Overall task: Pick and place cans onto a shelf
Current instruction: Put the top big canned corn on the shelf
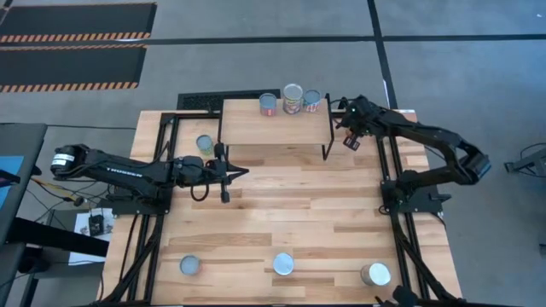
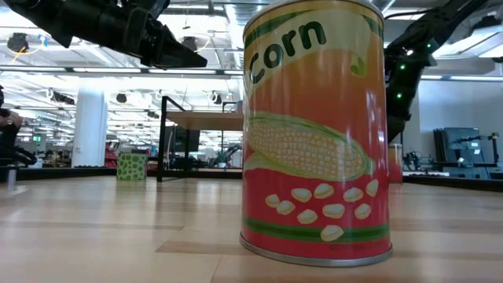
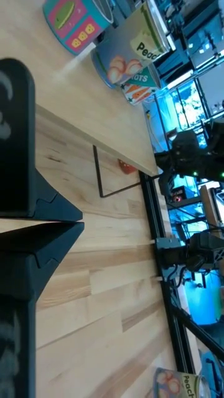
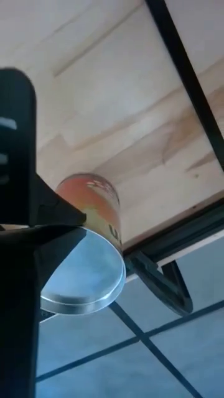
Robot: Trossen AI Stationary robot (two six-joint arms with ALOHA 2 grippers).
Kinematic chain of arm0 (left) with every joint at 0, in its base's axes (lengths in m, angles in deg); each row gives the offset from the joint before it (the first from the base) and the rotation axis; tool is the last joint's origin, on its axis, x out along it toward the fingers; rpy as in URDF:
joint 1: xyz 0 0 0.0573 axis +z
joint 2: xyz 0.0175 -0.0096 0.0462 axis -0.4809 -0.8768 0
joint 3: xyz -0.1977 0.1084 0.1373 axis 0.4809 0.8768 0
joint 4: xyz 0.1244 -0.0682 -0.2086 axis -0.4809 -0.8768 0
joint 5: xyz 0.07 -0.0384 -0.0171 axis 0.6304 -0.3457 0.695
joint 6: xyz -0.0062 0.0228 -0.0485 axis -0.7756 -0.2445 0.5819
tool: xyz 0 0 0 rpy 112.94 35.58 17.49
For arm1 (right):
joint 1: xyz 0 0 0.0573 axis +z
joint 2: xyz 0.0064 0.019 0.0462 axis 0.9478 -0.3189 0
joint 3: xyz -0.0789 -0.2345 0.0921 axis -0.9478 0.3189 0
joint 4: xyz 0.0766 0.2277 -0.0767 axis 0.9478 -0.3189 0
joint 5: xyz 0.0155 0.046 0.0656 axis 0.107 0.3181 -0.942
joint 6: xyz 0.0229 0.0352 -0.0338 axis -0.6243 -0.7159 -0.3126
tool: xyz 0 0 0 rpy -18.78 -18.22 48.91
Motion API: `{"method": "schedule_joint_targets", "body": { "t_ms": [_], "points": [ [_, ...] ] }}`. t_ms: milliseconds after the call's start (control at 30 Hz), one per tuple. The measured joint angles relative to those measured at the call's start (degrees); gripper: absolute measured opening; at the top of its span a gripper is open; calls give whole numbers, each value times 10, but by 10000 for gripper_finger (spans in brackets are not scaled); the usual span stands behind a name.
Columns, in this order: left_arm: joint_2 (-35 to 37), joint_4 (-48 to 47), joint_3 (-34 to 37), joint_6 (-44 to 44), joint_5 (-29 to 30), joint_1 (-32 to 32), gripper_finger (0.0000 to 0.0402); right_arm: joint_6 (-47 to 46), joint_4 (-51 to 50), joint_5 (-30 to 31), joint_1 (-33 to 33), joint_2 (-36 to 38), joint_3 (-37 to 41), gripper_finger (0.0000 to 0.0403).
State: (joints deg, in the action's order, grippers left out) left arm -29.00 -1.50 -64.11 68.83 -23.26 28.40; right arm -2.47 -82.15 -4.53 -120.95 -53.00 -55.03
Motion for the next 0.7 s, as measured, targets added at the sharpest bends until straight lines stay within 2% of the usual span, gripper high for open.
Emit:
{"method": "schedule_joint_targets", "body": {
  "t_ms": [500,600,700],
  "points": [
    [0,-1,0,1,0,0,3,-11,-60,-36,5,64,3,4],
    [0,-1,0,1,0,0,3,-39,-114,-35,32,88,2,3],
    [0,-1,0,3,0,0,3,-92,-177,-36,87,117,2,3]
  ]
}}
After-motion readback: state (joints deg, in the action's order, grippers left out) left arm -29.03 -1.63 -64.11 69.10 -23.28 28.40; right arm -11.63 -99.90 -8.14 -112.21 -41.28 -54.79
